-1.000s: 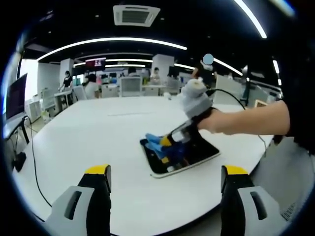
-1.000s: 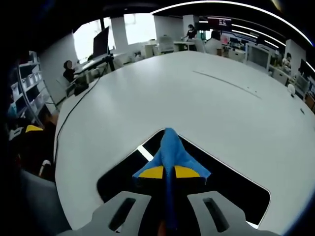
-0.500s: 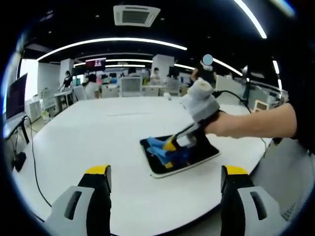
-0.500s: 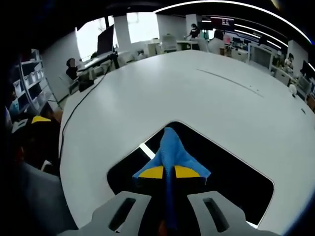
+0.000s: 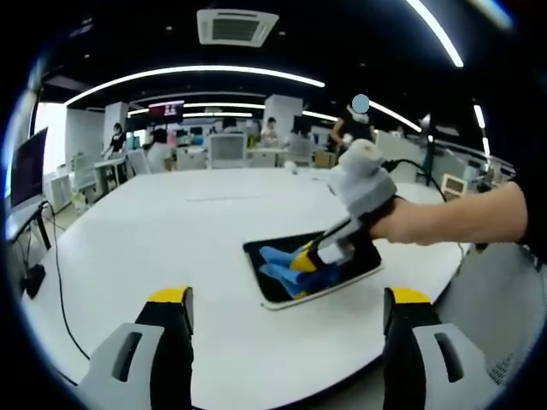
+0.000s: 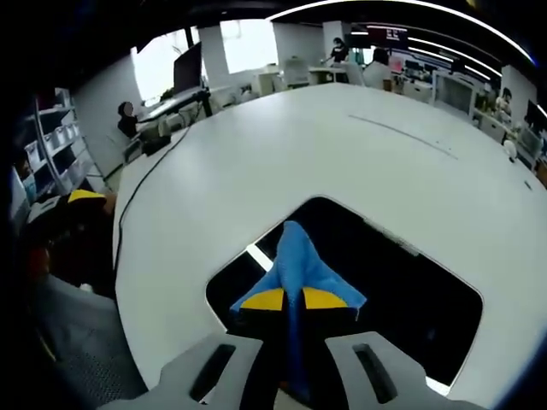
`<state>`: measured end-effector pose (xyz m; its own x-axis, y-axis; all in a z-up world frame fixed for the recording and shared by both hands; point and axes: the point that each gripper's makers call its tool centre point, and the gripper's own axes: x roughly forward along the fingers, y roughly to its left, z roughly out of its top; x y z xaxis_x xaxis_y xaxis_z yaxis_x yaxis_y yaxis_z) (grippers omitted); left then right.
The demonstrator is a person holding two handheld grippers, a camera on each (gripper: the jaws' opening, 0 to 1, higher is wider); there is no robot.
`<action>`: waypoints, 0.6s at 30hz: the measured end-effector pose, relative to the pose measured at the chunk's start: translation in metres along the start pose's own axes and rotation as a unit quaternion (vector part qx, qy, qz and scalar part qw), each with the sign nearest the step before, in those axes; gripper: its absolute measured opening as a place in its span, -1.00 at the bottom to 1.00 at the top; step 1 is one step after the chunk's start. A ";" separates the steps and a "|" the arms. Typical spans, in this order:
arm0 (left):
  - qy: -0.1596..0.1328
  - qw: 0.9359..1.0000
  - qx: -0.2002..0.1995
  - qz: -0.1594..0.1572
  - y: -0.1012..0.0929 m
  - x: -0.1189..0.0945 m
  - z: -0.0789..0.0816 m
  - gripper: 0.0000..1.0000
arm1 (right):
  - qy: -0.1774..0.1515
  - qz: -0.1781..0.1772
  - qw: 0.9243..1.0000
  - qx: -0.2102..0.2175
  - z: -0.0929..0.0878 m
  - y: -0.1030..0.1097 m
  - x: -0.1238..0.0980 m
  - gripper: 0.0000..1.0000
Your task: Wipe the mirror surface with the cleaning cloth until all visible marks leave the cleaned area.
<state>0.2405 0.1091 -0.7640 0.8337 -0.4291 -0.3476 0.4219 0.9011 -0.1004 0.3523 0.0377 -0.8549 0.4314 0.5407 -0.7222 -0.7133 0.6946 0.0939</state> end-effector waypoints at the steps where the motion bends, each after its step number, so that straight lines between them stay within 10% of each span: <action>1: 0.000 1.000 0.000 0.000 0.000 0.000 0.000 0.85 | 0.000 0.000 1.000 0.001 -0.001 0.001 -0.001 -1.00; 18: -0.005 1.000 -0.002 0.001 0.000 0.000 0.002 0.83 | 0.008 0.013 1.000 0.000 -0.011 0.012 -0.007 -1.00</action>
<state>0.2410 0.1092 -0.7623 0.8380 -0.4272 -0.3393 0.4186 0.9024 -0.1024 0.3344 0.0374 -0.8559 0.4038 0.5520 -0.7296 -0.7239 0.6804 0.1141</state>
